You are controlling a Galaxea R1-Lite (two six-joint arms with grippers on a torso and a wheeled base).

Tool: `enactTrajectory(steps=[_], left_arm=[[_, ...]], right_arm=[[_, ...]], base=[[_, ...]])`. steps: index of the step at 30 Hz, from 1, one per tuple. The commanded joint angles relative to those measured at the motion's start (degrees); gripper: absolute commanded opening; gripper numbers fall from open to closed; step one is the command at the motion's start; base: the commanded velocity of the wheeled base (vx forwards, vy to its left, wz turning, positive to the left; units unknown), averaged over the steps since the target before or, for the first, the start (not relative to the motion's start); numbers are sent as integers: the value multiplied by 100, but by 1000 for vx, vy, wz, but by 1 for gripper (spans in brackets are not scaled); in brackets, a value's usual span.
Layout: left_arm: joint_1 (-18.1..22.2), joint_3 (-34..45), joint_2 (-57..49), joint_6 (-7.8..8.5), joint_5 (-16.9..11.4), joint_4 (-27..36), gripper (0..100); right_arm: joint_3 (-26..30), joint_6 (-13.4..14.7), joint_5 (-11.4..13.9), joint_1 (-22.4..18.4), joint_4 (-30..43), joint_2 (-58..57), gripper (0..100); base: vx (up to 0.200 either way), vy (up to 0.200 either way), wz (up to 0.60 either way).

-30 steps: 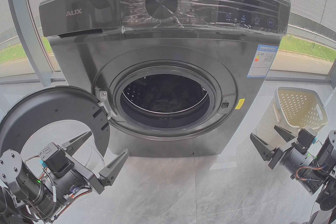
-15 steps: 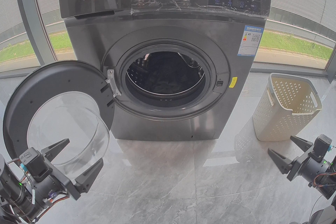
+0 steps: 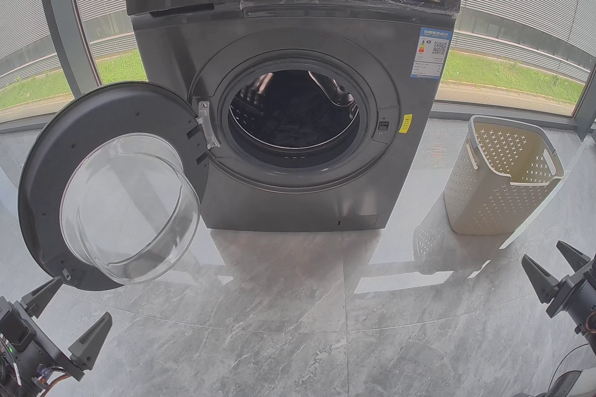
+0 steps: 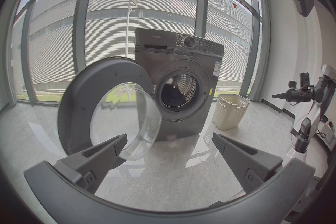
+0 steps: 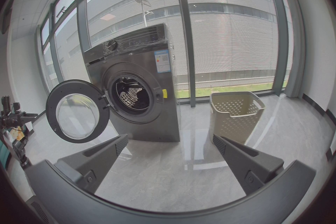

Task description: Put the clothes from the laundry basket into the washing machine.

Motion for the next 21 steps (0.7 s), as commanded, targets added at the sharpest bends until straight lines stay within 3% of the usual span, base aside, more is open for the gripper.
enactTrajectory(steps=[1, 4, 8, 12, 14, 15, 16, 19, 21], left_arm=[[801, 99, -1788, -61, -74, 1067, 100], [1232, 99, -2017, -25, -126, 1498, 100], [1645, 99, -2237, 1, -135, 1700, 100], [2093, 99, -2623, 98, -619, 2060, 100], [2234, 99, -2826, 124, -803, 2333, 100], [2243, 99, -2843, 124, -821, 2359, 100], [2427, 99, -3001, 203, -873, 2711, 100], [2673, 99, -3036, 186, -882, 2816, 100], [2761, 99, -3045, 317, -838, 2772, 100]], right_arm=[[101, -52, 18, -570, 1309, -1854, 100], [101, -263, 115, -992, 1819, -2662, 100], [101, -544, 458, -1458, 2346, -3497, 100], [101, -649, 1108, -2020, 3673, -4692, 100], [92, -641, 1416, -2231, 4139, -5044, 100], [84, -641, 1451, -2249, 4174, -5070, 100], [13, -588, 1662, -2425, 4376, -5185, 100], [13, -649, 1469, -2425, 4359, -5185, 100], [-4, -825, 1047, -2425, 4429, -5185, 100]], base=[[0, 0, 0], [0, 0, 0], [0, 0, 0], [0, 0, 0], [0, 0, 0], [0, 0, 0], [0, 0, 0], [0, 0, 0], [0, 0, 0]])
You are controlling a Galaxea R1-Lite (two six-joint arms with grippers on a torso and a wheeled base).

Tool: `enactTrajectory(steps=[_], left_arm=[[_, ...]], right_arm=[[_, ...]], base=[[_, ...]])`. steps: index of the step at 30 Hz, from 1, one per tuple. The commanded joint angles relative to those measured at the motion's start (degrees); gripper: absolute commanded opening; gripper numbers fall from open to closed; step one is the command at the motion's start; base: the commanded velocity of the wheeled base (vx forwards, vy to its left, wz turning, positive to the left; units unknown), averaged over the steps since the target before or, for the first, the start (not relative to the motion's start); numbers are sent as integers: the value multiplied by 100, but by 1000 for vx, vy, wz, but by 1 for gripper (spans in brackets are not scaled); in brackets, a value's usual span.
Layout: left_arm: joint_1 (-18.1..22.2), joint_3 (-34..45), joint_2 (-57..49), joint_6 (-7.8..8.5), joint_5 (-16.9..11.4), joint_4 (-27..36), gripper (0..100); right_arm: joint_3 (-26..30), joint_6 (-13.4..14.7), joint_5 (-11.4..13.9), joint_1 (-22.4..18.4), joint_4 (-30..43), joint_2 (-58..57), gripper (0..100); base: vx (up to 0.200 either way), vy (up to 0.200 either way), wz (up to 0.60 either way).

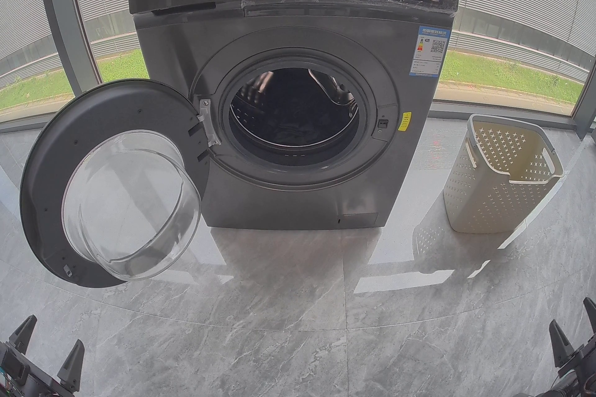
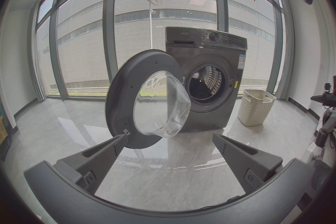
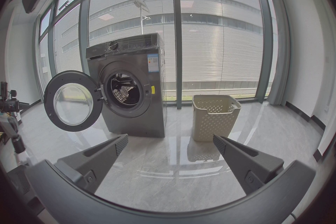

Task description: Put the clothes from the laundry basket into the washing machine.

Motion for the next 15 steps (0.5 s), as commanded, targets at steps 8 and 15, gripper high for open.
enactTrajectory(steps=[8, 15], left_arm=[[979, 101, -881, 963, -268, 119, 100], [936, 92, -951, 418, -128, 145, 100]], right_arm=[[-33, -126, -635, -217, 192, -652, 100], [-42, -170, -433, -234, 227, -652, 100]], base=[[0, 0, 0], [0, 0, 0]])
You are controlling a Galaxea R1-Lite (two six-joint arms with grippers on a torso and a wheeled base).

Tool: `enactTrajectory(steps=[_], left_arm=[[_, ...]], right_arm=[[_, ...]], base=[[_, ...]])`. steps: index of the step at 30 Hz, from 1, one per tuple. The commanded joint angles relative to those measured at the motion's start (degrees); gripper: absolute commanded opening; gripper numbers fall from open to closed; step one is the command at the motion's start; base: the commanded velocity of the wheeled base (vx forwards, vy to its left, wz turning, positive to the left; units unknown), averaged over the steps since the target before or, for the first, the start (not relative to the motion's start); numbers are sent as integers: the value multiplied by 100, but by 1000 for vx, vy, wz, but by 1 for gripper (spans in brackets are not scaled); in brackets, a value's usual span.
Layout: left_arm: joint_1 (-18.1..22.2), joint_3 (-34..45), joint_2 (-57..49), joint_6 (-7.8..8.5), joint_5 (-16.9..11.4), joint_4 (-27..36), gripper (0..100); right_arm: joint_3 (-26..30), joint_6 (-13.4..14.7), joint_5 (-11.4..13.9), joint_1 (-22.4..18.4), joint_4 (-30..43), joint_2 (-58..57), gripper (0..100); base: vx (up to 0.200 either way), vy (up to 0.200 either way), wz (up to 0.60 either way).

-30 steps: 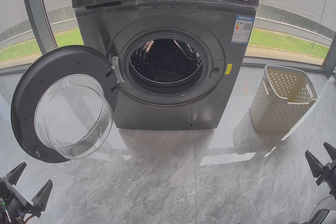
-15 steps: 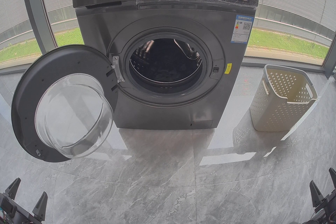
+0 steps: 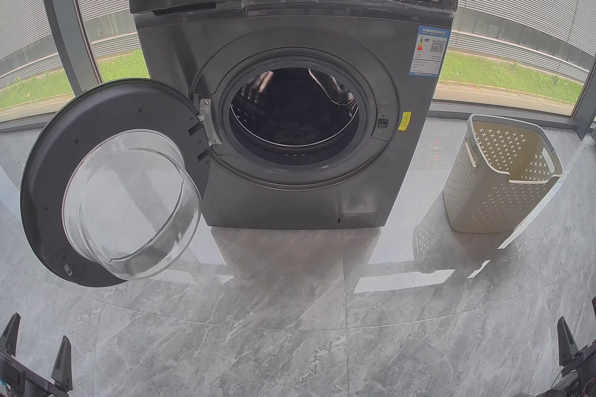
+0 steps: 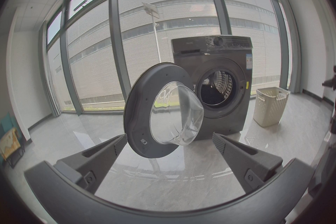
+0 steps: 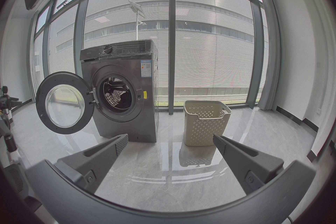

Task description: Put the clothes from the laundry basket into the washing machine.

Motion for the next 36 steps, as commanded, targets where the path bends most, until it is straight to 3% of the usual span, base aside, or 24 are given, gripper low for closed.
enactTrajectory(steps=[1, 3, 4, 5, 6, 12, 13, 36], left_arm=[[8, 92, -168, -454, 112, 10, 100], [17, 101, -168, -339, -214, 36, 100], [8, 101, -168, -375, -512, 80, 100], [8, 101, -168, -392, -618, 106, 100], [8, 92, -159, -348, -1128, 423, 100], [8, 101, -168, -366, -934, 414, 100], [8, 101, -168, -427, -873, 405, 100], [8, 101, -168, -383, -882, 405, 100]], right_arm=[[3, 271, -310, -11, 18, -93, 100], [46, 315, -90, -11, 18, -93, 100], [108, 218, 77, 7, -8, -93, 100], [108, 201, 112, 7, 18, -93, 100], [117, 201, 174, 7, 1, -93, 100], [126, 227, 139, -2, -17, -93, 100], [126, 174, 147, 7, -26, -93, 100], [126, 174, 147, 7, -26, -93, 100]], base=[[0, 0, 0], [0, 0, 0], [0, 0, 0], [0, 0, 0], [0, 0, 0], [0, 0, 0], [0, 0, 0], [0, 0, 0]])
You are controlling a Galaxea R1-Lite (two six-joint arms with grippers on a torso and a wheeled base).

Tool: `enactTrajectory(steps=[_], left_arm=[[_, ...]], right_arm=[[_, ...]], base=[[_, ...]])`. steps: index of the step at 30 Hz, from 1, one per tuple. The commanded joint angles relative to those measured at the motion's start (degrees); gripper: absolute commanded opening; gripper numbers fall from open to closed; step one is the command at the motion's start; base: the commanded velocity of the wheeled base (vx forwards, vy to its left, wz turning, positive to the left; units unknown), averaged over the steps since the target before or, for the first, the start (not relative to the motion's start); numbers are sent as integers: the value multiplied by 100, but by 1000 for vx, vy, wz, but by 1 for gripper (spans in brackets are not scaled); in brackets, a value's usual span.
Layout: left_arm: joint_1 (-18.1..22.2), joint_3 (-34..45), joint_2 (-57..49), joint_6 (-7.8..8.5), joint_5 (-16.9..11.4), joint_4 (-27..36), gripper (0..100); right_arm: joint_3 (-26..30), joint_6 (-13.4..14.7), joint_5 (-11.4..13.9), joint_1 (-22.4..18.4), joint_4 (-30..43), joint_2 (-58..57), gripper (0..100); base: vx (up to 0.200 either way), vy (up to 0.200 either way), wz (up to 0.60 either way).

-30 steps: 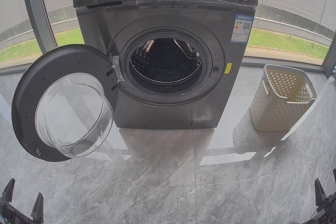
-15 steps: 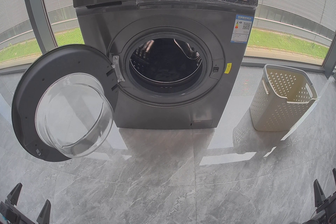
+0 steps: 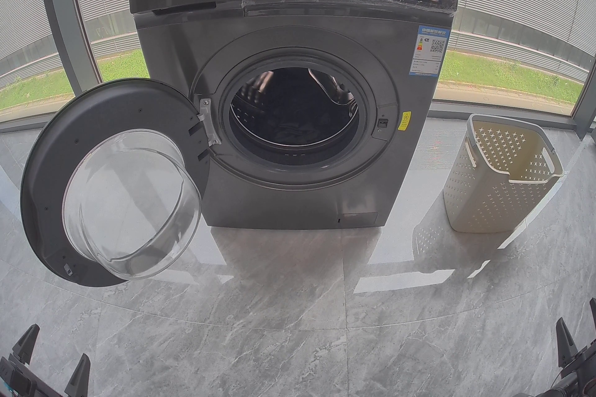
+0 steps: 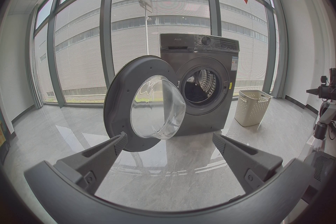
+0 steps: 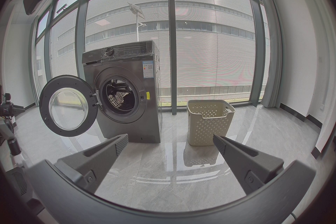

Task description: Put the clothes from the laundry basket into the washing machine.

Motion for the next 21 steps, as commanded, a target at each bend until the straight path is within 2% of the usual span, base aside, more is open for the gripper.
enactTrajectory(steps=[1, 5, 18, 21], left_arm=[[2, 101, -71, -9, 1, 2, 100], [2, 101, -71, 8, 1, 2, 100], [2, 101, -71, 26, -17, 2, 100], [2, 101, -71, -36, -8, 2, 100]], right_arm=[[99, 0, 1, 3, -1, -71, 100], [99, 0, 1, -6, -1, -71, 100], [99, 0, 1, -6, -1, -71, 100], [99, 0, 1, -6, -1, -71, 100]], base=[[0, 0, 0], [0, 0, 0], [0, 200, 0], [0, 200, 0]])
